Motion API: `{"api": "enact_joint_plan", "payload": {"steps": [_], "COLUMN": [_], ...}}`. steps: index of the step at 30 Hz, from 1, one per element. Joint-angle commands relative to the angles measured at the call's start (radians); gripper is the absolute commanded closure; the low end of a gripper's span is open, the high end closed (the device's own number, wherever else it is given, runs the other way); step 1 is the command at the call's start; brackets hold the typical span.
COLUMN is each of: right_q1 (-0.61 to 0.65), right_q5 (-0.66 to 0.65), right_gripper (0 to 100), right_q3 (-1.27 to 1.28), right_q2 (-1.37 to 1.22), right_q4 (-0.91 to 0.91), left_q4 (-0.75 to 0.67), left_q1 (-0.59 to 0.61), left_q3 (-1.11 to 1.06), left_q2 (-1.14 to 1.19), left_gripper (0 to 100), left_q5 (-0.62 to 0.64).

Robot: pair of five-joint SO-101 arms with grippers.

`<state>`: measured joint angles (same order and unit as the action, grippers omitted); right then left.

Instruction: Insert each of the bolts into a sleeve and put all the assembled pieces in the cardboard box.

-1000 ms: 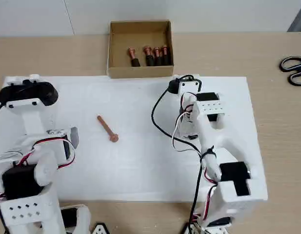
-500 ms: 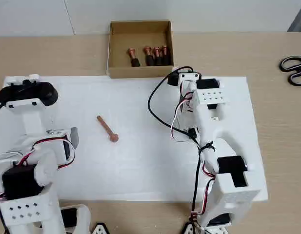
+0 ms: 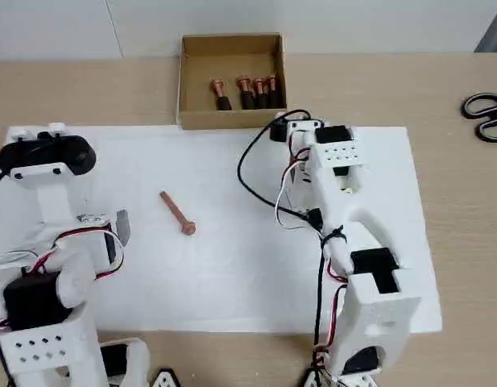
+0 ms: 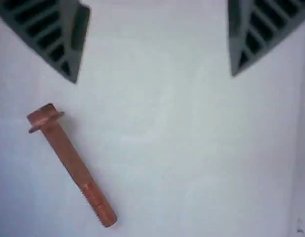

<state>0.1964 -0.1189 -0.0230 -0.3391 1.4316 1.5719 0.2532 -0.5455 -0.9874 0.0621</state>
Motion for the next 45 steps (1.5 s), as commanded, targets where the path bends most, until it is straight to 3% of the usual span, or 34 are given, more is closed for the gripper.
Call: {"api": "enact_joint_plan", "payload": {"steps": [1, 15, 19, 26, 35, 45], "right_q1": [-0.004, -0.004, -0.016, -0.074, -0.081, -0.079], "right_q5": [-0.008, -0.009, -0.020, -0.075, -0.115, -0.107], "right_gripper": [86.2, 86.9, 99.8, 99.2, 99.2, 99.2], "right_q3": [-0.014, 0.023, 0.015, -0.158, -0.189, -0.137], "right_q2": [0.030, -0.097, -0.096, 0.054, 0.311, 0.325], "right_q4": [0.005, -0.088, -0.088, 0.160, 0.246, 0.277], "left_q4": [0.005, 0.005, 0.005, 0.107, 0.114, 0.110], "left_q1": [0.005, 0.005, 0.005, -0.003, -0.063, -0.252], "left_q3": [0.002, 0.002, 0.002, 0.127, 0.417, 0.743], "left_q2": [-0.009, -0.009, -0.009, 0.061, 0.638, 1.283], "left_gripper": [81, 81, 81, 81, 81, 83], "left_q5": [-0.009, -0.009, -0.009, -0.009, -0.158, 0.155]}}
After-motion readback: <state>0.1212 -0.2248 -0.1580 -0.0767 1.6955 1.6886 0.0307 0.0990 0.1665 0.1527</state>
